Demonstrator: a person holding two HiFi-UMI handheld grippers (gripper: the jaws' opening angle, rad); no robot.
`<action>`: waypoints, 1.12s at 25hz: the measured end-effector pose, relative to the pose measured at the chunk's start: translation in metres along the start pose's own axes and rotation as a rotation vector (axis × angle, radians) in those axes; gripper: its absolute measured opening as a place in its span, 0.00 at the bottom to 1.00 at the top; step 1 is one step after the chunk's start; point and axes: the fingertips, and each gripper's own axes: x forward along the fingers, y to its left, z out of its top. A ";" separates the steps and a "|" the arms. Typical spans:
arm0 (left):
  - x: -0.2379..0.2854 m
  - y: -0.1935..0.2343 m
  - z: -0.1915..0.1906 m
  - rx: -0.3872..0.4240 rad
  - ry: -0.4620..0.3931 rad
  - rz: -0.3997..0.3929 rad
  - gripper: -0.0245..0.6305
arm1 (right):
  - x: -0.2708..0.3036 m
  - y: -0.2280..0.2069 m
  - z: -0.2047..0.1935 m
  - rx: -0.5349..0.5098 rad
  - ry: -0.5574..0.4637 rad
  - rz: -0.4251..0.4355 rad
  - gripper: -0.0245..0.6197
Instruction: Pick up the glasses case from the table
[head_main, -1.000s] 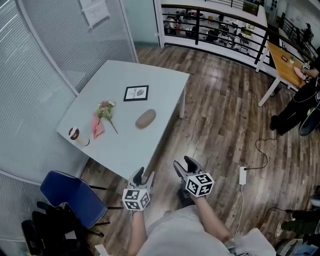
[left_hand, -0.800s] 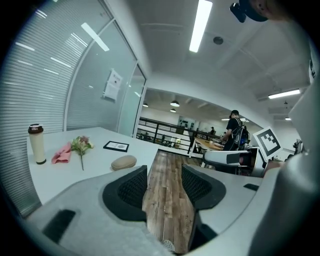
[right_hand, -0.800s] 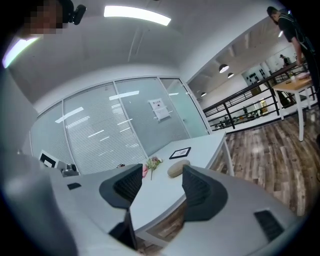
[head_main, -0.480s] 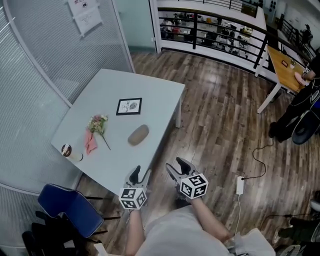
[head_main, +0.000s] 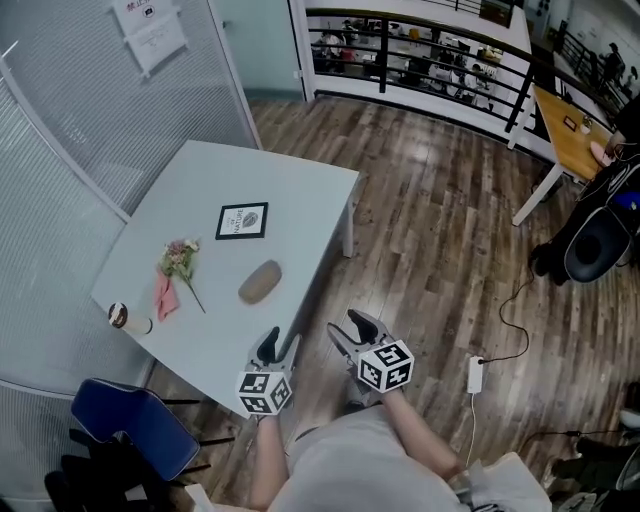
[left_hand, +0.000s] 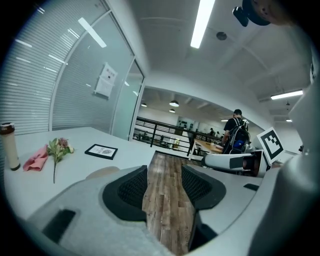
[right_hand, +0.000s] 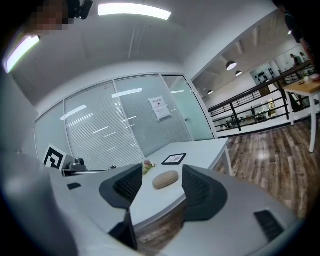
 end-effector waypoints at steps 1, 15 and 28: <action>0.004 -0.002 0.001 -0.002 -0.001 -0.001 0.35 | -0.001 -0.005 0.002 0.002 0.000 -0.002 0.42; 0.000 -0.002 -0.018 -0.013 0.019 0.040 0.35 | -0.001 -0.007 -0.009 0.020 0.016 0.091 0.42; 0.026 0.039 0.010 -0.023 -0.006 0.023 0.35 | 0.043 -0.014 0.023 0.041 -0.031 0.101 0.42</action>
